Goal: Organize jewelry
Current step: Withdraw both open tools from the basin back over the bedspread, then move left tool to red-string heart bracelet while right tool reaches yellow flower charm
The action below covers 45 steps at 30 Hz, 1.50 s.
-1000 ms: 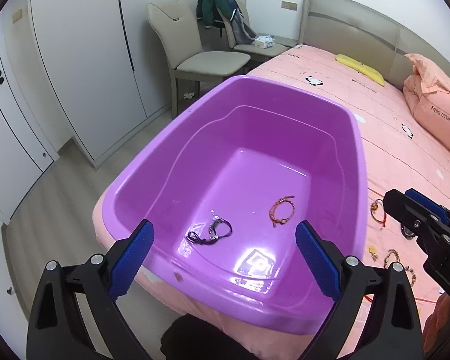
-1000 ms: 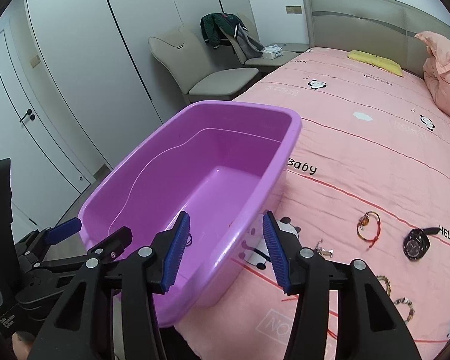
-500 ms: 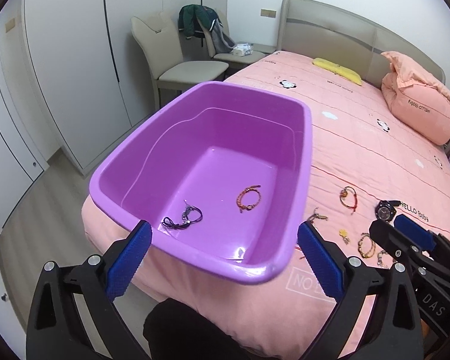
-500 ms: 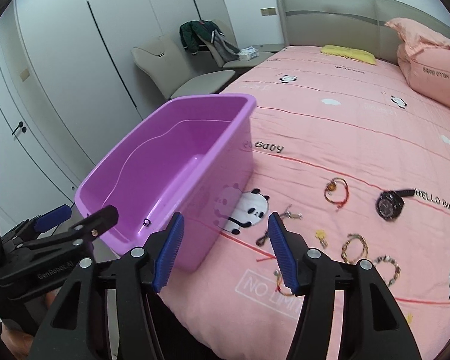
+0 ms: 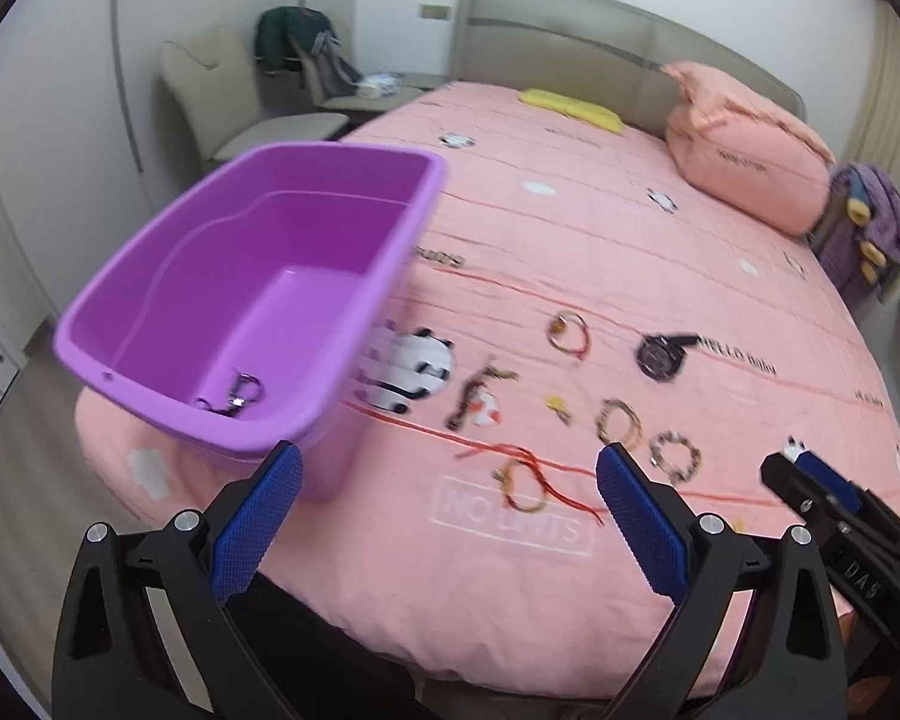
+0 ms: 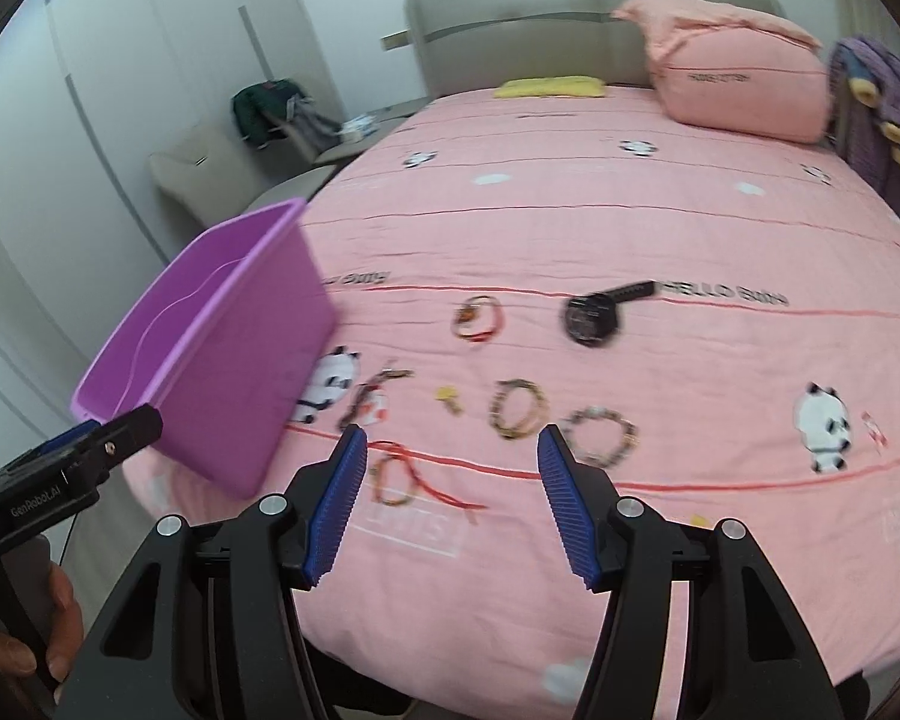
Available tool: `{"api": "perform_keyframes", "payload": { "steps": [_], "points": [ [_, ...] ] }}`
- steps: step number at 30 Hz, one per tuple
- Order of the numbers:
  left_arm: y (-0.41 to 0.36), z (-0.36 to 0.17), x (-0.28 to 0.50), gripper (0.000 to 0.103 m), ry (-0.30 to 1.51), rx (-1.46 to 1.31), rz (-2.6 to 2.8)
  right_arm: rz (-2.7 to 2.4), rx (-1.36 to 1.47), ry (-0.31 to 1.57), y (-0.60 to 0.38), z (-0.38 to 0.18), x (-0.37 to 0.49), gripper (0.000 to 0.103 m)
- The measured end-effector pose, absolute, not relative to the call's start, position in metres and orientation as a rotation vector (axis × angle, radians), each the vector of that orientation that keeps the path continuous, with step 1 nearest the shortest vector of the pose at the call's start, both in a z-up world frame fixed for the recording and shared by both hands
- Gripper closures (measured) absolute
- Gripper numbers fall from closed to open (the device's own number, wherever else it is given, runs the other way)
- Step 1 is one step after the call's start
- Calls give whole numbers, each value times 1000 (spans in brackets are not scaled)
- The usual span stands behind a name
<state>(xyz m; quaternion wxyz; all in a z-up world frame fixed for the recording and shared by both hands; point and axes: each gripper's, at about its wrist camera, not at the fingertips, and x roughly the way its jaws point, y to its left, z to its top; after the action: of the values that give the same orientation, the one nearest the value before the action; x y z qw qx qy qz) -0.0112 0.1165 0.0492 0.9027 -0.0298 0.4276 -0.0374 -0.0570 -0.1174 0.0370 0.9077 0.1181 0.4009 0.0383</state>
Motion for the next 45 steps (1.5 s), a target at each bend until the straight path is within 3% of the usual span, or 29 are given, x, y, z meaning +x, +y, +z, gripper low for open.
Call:
{"api": "perform_keyframes", "payload": {
  "steps": [15,31,45],
  "points": [
    [64,-25,11,6,996,-3,-130,-187,315,891,-211,-34,-96,45],
    [44,-90,41,6,1079,48,-128,-261,317,1041,-228,-114,-68,45],
    [43,-123,60,6,1112,54,-85,-279,291,1081,-230,-138,-57,45]
  ]
}}
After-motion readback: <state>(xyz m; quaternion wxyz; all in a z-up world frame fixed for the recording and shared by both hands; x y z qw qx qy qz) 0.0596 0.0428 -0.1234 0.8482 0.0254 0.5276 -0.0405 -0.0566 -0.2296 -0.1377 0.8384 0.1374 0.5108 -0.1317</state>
